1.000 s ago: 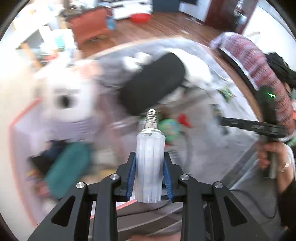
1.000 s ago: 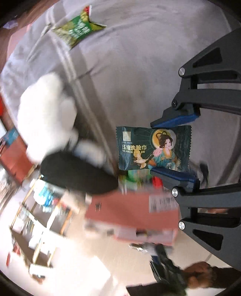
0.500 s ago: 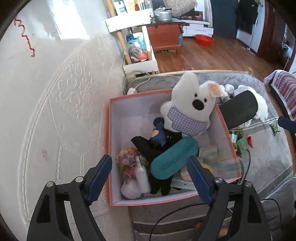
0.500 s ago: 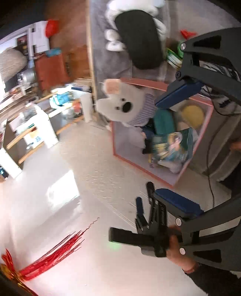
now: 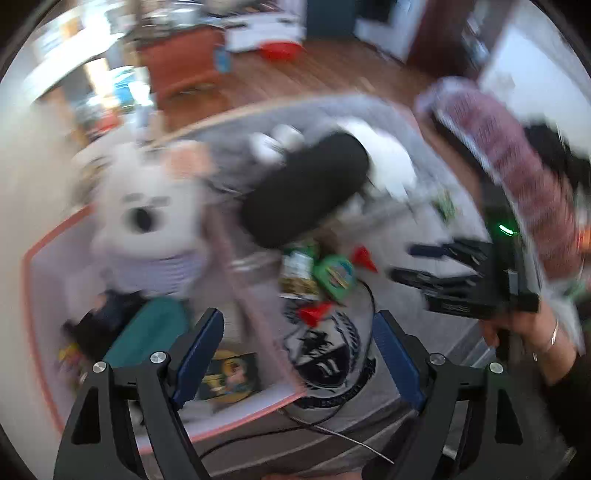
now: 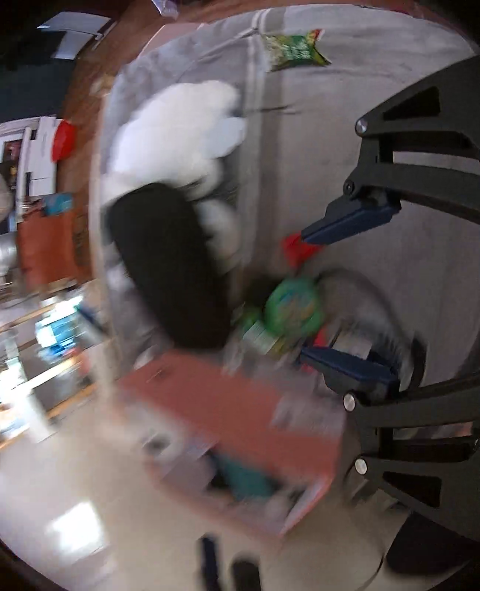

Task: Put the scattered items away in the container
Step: 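Drop the bulb and snack packet into the box with both tools, then grasp the red cone with the left tool and drop it in the box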

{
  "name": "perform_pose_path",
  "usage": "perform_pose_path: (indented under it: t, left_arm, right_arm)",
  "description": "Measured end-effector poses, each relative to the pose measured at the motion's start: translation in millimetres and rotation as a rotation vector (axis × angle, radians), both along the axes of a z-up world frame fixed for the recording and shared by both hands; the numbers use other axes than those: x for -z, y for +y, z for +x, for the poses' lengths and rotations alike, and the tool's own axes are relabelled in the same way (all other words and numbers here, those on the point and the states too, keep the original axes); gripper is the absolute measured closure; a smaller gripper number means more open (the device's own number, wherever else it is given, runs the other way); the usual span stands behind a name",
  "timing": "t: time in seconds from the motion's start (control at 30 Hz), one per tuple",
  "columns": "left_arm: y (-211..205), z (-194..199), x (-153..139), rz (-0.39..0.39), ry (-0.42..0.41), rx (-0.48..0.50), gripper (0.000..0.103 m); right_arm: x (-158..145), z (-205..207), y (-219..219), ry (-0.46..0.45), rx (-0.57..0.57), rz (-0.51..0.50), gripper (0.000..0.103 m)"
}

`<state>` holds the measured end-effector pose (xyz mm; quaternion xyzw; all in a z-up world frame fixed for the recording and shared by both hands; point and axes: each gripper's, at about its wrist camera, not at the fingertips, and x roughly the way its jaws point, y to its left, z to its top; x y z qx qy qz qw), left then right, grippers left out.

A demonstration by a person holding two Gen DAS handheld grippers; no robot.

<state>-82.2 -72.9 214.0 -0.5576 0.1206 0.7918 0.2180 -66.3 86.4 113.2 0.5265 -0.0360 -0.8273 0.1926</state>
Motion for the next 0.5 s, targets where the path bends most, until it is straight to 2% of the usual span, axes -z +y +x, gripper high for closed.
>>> perform_pose_path:
  t: [0.1, 0.17, 0.27, 0.33, 0.4, 0.5]
  left_arm:
    - [55, 7, 42, -0.16, -0.02, 0.175, 0.02]
    - [77, 9, 70, -0.227, -0.07, 0.242, 0.02]
    - [91, 3, 103, -0.284, -0.126, 0.254, 0.02]
    - [96, -3, 119, -0.298, -0.159, 0.247, 0.02]
    - [99, -6, 130, -0.307, -0.176, 0.243, 0.02]
    - [100, -19, 145, -0.317, -0.225, 0.203, 0.021]
  right_arm:
    - [34, -14, 1, -0.01, 0.002, 0.02, 0.056]
    - [47, -22, 2, -0.009, -0.001, 0.031, 0.056]
    - [67, -36, -3, -0.006, -0.028, 0.119, 0.059]
    - [82, -44, -1, -0.028, -0.042, 0.109, 0.076]
    - [85, -46, 9, -0.04, -0.028, 0.049, 0.077]
    - [70, -51, 37, -0.052, 0.044, -0.087, 0.078]
